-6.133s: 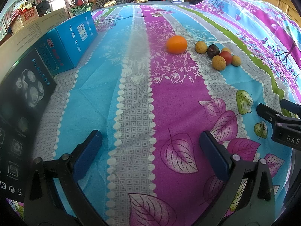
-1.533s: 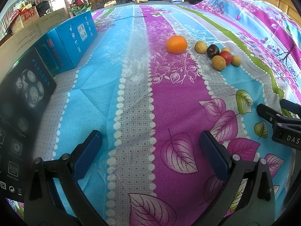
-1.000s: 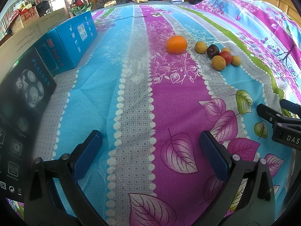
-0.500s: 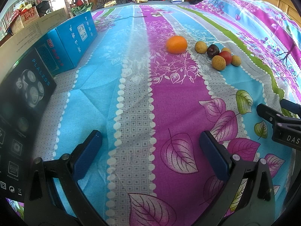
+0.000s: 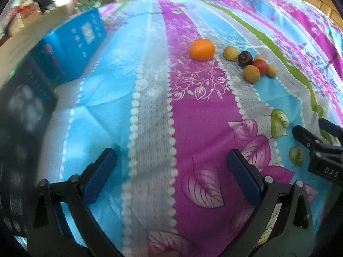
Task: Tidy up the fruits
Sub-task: 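Move the left tool to the orange and close its fingers on it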
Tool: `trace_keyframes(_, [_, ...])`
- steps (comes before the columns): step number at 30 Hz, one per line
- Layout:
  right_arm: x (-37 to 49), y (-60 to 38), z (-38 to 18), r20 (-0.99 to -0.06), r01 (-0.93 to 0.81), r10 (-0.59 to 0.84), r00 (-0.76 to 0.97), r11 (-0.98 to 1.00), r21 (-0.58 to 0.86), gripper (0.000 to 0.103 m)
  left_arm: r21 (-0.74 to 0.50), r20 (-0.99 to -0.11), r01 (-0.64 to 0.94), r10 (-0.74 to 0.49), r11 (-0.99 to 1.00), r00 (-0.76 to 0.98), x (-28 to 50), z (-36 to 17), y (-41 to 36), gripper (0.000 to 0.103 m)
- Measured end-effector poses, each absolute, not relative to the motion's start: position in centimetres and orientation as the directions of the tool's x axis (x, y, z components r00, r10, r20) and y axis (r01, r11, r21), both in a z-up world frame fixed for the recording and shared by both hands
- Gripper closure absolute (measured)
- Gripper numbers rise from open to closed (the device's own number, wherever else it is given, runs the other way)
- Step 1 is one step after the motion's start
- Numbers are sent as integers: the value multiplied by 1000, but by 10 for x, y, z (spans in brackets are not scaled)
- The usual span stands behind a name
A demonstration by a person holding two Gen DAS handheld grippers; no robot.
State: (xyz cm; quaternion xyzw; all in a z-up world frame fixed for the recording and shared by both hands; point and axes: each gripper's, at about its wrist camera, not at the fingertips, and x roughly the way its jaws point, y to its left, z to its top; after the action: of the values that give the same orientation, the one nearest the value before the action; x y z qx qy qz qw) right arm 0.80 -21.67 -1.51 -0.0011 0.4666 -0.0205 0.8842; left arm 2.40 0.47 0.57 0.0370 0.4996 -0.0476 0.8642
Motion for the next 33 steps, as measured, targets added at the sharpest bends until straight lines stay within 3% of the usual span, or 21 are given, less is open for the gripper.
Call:
trace_keyframes(2, [8, -217, -15, -825, 35, -38, 564, 999, -21, 0, 50, -861, 183, -51, 982, 506, 35, 13, 5, 3])
trace_keyframes(4, [10, -216, -16, -825, 35, -39, 564, 999, -23, 0, 46, -846, 223, -81, 974, 528, 44, 23, 7, 25])
trace_keyframes(8, [16, -209, -17, -835, 20, -23, 549, 1000, -14, 0, -39, -806, 260, -184, 965, 563, 77, 36, 15, 36])
trace_keyframes(10, [11, -211, -18, -838, -1, 6, 546, 1000, 7, 0, -52, -795, 306, -225, 951, 563, 91, 36, 11, 50])
trace_keyframes(15, [2, -223, -8, -831, -128, 166, 531, 985, 115, 0, -21, -764, 452, -306, 892, 568, 108, 41, -18, 50])
trace_keyframes(21, [5, -224, -10, -842, -176, 192, 505, 977, 117, 0, -50, -780, 439, -310, 897, 544, 130, 20, -17, 50])
trace_keyframes(24, [2, -221, -3, -832, -203, 206, 516, 972, 115, 17, -71, -775, 466, -343, 882, 531, 130, 20, -21, 50])
trace_keyframes(26, [1, -219, 3, -823, -227, 235, 517, 965, 133, 33, -86, -775, 479, -360, 874, 519, 133, 18, -24, 51])
trace_keyframes(27, [2, -218, 5, -818, -243, 255, 515, 959, 146, 34, -100, -784, 481, -366, 871, 501, 136, 15, -25, 51])
trace_keyframes(30, [9, -212, 18, -786, -276, 309, 535, 943, 183, 42, -116, -792, 462, -362, 879, 491, 140, 13, -22, 66])
trace_keyframes(33, [24, -202, 21, -768, -306, 360, 530, 926, 222, 44, -136, -792, 468, -380, 873, 479, 137, 14, -19, 66])
